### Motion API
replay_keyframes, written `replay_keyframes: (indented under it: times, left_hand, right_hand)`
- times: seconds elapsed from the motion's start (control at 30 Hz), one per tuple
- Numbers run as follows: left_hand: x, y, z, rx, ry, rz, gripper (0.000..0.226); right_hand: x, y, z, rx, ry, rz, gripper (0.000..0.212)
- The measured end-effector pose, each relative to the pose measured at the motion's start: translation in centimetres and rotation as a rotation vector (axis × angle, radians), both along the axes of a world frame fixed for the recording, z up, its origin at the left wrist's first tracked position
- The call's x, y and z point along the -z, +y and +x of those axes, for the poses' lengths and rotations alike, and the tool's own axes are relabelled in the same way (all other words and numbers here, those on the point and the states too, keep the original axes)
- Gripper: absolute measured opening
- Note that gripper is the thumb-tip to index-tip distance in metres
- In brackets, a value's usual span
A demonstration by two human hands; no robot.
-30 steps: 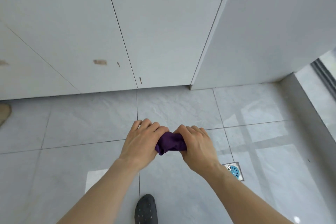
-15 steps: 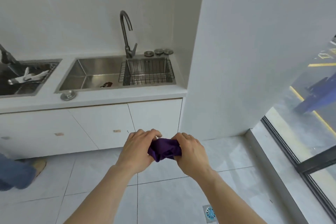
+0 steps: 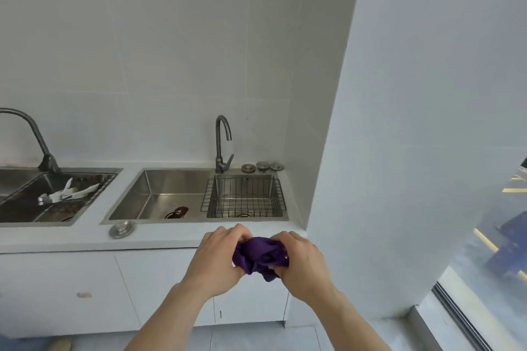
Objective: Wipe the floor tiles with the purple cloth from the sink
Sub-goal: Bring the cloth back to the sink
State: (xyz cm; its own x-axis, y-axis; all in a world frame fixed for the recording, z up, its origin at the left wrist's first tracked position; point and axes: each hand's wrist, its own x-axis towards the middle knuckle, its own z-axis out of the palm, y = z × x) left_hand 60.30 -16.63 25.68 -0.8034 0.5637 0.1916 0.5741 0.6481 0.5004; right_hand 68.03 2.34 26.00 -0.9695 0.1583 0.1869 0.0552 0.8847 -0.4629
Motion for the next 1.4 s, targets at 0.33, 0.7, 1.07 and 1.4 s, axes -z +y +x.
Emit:
replay_keyframes:
  times: [0.33, 0.7, 1.07, 1.4]
  left_hand:
    - [-2.3, -3.3, -15.5, -0.052, 0.002, 0.122, 0.042]
    - [1.0, -1.8, -27.8, -0.133, -0.013, 0.128, 0.043]
    - [8.7, 5.8, -42.5, -0.305, -0.093, 0.034, 0.026]
    - [15.8, 11.8, -53.4, -0.358, -0.254, -0.124, 0.014]
  right_hand:
    - [-2.5, -2.4, -14.8, 0.129, 0.107, -0.179, 0.029]
    - [0.0, -1.2, -27.1, 0.176, 0.076, -0.165, 0.013]
    - [7.7, 6.3, -43.4, 0.172, -0.093, -0.218, 0.011]
    - [15.6, 13.3, -55.1, 0.187, -0.324, -0.188, 0.012]
